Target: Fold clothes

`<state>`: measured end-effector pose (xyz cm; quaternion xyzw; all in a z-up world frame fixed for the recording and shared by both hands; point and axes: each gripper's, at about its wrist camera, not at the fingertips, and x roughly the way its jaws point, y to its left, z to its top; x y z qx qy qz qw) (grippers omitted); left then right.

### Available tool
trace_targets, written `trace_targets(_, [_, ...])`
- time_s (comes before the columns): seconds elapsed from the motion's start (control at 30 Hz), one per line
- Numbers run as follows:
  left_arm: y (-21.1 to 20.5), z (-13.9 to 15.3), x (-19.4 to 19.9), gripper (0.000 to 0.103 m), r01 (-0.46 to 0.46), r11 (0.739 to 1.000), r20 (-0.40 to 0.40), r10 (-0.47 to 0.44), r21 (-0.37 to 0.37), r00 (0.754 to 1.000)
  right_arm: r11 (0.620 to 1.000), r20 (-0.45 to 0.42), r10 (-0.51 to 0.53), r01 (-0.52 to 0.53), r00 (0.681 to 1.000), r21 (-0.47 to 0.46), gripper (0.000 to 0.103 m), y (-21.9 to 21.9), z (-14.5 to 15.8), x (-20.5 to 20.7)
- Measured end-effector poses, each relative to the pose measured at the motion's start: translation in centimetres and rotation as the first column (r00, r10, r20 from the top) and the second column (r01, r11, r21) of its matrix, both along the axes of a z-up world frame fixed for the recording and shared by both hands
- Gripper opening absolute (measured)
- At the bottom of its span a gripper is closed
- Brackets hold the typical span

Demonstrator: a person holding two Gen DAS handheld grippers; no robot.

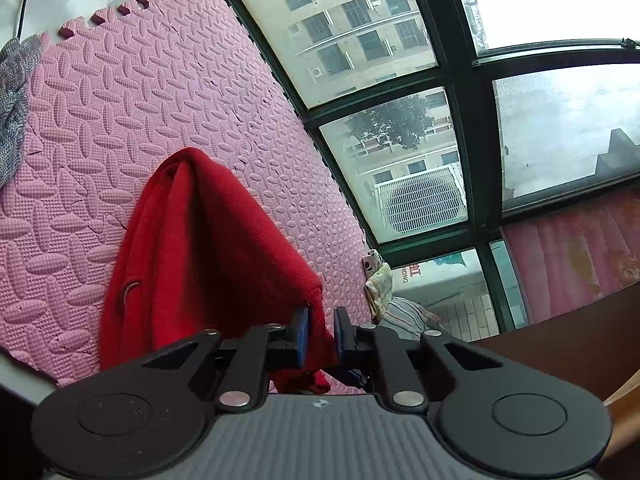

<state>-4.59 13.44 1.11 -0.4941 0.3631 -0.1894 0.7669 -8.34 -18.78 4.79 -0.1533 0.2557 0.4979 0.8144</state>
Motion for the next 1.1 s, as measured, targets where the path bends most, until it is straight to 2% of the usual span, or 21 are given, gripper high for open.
trace_targets(0.03, [0.1,0.5,-0.1,0.014,-0.003,1.000,0.016,0.002,0.022,1.000,1.000,0.004,-0.003,0.003,1.000,0.004,0.009,-0.1,0.1,0.1])
trace_targets(0.13, [0.4,2.1,-0.5,0.021,-0.013,0.996,0.066,0.008,0.087,0.998,1.000,0.014,0.017,-0.018,1.000,0.017,0.008,-0.7,1.2,0.1])
trace_targets(0.2, [0.6,3.1,-0.8,0.036,-0.022,0.991,0.099,0.009,0.130,0.995,0.999,0.029,0.050,-0.050,0.998,0.009,0.007,-1.0,1.9,-0.3])
trace_targets(0.23, [0.7,3.7,-0.9,0.050,-0.027,0.988,0.115,0.009,0.152,0.993,0.997,0.039,0.072,-0.072,0.997,0.001,0.007,-1.2,2.3,-0.6])
trace_targets(0.27, [0.8,4.2,-1.0,0.058,-0.032,0.984,0.132,0.009,0.173,0.991,0.993,0.059,0.114,-0.113,0.992,-0.027,0.007,-1.2,2.6,-1.2])
trace_targets(0.37, [0.5,5.4,-1.1,0.068,-0.034,0.976,0.178,-0.005,0.214,0.984,0.981,0.065,0.184,-0.179,0.981,-0.082,0.007,-0.5,2.3,-2.4])
trace_targets(0.5, [-1.9,4.8,-0.1,0.069,0.031,0.976,0.177,-0.070,0.214,0.982,0.970,0.037,0.224,-0.219,0.974,-0.110,0.007,0.8,0.4,-3.2])
trace_targets(0.67, [-5.1,1.4,1.5,0.071,0.109,0.978,0.117,-0.131,0.176,0.984,0.963,0.000,0.243,-0.241,0.970,-0.117,0.007,1.3,-1.1,-3.7])
trace_targets(0.83, [-5.1,-1.3,1.1,0.073,0.102,0.984,0.072,-0.113,0.147,0.991,0.972,-0.037,0.218,-0.221,0.975,-0.085,0.008,0.9,-1.6,-3.3])
trace_targets(0.93, [-4.8,-2.3,0.2,0.083,0.098,0.987,0.076,-0.108,0.126,0.991,0.972,-0.059,0.217,-0.221,0.974,-0.076,0.010,0.9,-1.9,-3.2])
trace_targets(0.97, [-4.8,-2.5,0.0,0.086,0.096,0.987,0.076,-0.107,0.130,0.991,0.972,-0.063,0.216,-0.220,0.974,-0.075,0.011,0.9,-2.1,-3.2])
trace_targets(1.1, [-5.0,-3.2,-0.9,0.086,0.101,0.981,0.086,-0.117,0.166,0.989,0.978,-0.097,0.200,-0.205,0.975,-0.046,0.016,0.1,-1.7,-2.4])
